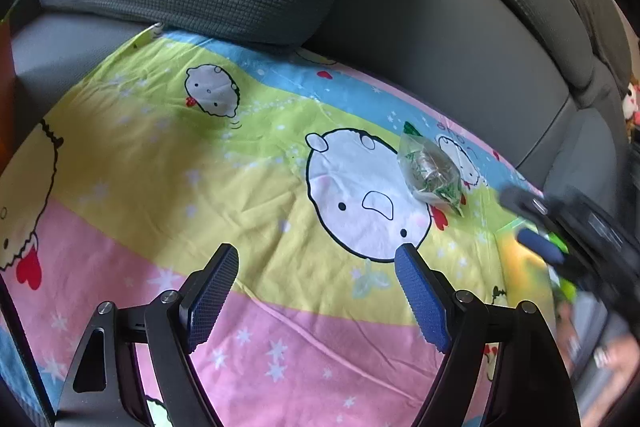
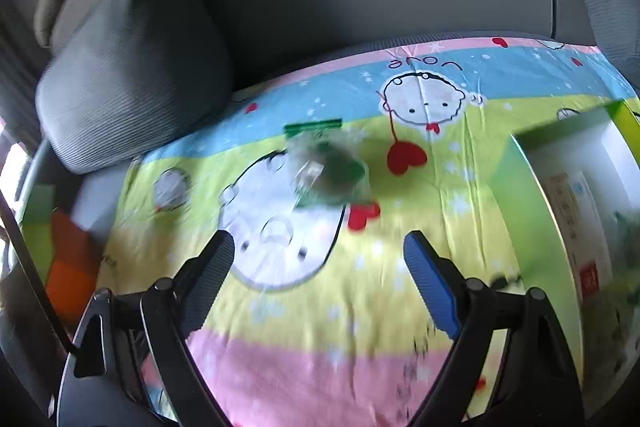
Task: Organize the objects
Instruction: 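Move the right tool to the clear bag with green print, then close the right tool on the clear bag's green-printed edge, then lift the clear bag and carry it toward the green box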
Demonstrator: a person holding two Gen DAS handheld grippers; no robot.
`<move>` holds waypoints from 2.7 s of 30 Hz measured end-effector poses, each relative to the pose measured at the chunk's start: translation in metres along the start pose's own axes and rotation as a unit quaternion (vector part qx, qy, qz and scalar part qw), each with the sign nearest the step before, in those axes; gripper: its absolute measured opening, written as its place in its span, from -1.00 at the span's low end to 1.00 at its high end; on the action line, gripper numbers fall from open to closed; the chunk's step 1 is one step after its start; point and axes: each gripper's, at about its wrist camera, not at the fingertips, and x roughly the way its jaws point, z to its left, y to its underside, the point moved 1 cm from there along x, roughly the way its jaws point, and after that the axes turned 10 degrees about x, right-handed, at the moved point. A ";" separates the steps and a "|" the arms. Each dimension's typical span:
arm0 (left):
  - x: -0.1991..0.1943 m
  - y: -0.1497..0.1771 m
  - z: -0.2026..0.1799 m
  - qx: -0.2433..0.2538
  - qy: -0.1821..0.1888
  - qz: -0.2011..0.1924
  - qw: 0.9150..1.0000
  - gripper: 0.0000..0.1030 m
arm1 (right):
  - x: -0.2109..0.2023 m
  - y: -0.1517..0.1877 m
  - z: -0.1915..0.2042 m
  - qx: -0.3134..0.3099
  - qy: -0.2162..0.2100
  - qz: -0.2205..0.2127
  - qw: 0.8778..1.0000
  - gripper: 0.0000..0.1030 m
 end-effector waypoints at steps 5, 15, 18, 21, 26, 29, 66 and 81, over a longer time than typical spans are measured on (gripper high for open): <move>0.002 -0.001 0.003 0.001 0.002 0.005 1.000 0.57 | 0.042 -0.030 0.001 -0.005 0.023 0.007 1.000 0.68; 0.004 -0.002 0.003 0.000 0.003 0.010 1.000 0.57 | 0.099 -0.034 0.009 -0.042 0.053 0.034 0.997 0.52; 0.004 -0.003 0.004 -0.004 0.002 0.009 1.000 0.57 | 0.104 -0.033 0.005 -0.023 0.029 0.047 0.998 0.20; 0.005 -0.003 0.005 -0.006 0.004 0.011 1.000 0.57 | 0.100 -0.029 0.006 -0.029 0.027 0.034 0.999 0.15; 0.007 -0.002 0.004 -0.005 0.003 0.017 1.000 0.57 | 0.076 -0.006 0.006 -0.028 0.040 0.037 0.998 0.12; 0.008 -0.001 0.003 -0.005 0.005 0.019 1.000 0.57 | 0.059 0.013 0.008 -0.034 0.049 0.046 0.997 0.13; 0.028 0.020 -0.047 0.024 0.126 0.105 0.986 0.57 | -0.037 0.063 -0.046 0.005 -0.060 0.045 0.997 0.49; 0.059 0.057 -0.113 0.116 0.154 0.215 0.958 0.57 | -0.021 0.062 -0.069 0.055 -0.131 0.105 0.984 0.46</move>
